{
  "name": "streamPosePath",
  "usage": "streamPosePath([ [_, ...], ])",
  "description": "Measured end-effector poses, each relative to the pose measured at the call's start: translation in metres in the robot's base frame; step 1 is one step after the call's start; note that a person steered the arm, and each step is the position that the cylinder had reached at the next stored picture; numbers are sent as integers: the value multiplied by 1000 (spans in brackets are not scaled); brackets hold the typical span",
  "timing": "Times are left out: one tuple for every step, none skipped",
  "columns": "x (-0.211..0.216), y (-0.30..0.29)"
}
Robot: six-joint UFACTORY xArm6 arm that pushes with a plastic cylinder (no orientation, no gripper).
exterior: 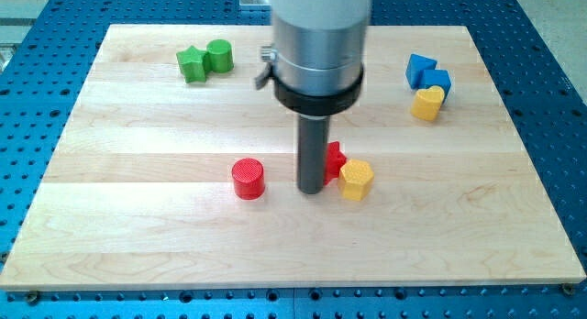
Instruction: Move the yellow hexagon vertically below the yellow heart
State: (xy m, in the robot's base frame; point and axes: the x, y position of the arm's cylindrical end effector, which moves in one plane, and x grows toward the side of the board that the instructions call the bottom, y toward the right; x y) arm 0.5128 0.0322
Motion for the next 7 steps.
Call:
streamPosePath([
  [32,22],
  [-7,47],
  [-57,76],
  [-69,90],
  [-73,46],
  [-91,62],
  [-112,89],
])
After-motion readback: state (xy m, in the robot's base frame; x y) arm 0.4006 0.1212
